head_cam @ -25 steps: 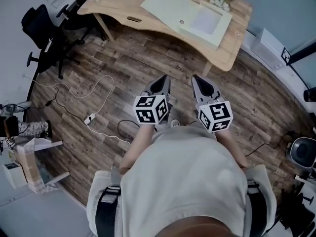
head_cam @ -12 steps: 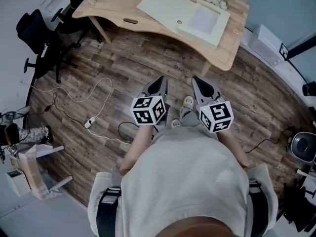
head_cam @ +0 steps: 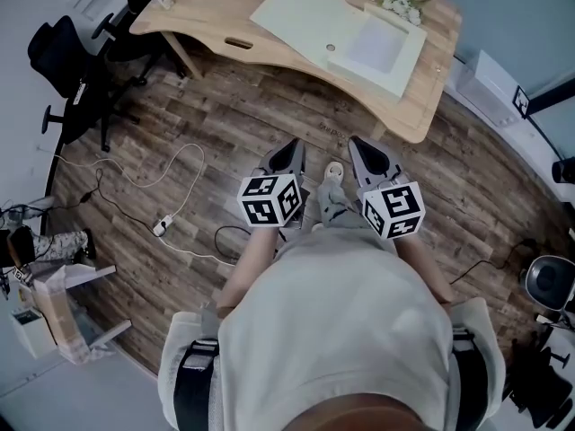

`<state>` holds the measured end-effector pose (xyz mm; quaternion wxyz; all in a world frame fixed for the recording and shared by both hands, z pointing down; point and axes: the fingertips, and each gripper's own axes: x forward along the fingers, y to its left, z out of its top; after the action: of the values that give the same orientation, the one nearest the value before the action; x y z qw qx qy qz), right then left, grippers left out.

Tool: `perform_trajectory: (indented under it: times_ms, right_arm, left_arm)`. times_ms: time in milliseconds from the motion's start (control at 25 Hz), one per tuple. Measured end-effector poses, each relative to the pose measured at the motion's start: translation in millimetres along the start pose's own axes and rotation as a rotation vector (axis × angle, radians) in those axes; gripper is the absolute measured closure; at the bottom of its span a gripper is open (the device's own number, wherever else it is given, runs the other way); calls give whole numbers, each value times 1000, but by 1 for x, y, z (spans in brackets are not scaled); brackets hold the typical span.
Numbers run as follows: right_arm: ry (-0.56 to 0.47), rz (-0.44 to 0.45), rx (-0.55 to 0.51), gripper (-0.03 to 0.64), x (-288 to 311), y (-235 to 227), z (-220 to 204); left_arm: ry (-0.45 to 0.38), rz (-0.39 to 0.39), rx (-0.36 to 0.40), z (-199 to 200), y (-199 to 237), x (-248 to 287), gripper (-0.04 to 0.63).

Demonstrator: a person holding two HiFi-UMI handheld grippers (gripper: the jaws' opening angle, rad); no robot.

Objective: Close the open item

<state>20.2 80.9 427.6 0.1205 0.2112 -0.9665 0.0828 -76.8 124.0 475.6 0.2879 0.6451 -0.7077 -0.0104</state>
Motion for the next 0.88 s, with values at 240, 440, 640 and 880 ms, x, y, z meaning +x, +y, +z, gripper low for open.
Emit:
perform_trajectory:
  times_ms: [240, 440, 640, 880]
  right_arm:
    - [6, -2, 13, 597, 29, -22, 6]
    - [9, -12, 19, 597, 55, -43, 16]
    - [11, -21, 14, 597, 76, -65, 28]
    - [14, -27, 7, 597, 95, -92, 41]
  left_arm:
    - [11, -4, 0, 18, 10, 33, 575]
    - [13, -4, 5, 39, 19, 58, 575]
    - [15, -6, -11, 58, 26, 83, 575]
    - [7, -12, -12, 82, 26, 114, 575]
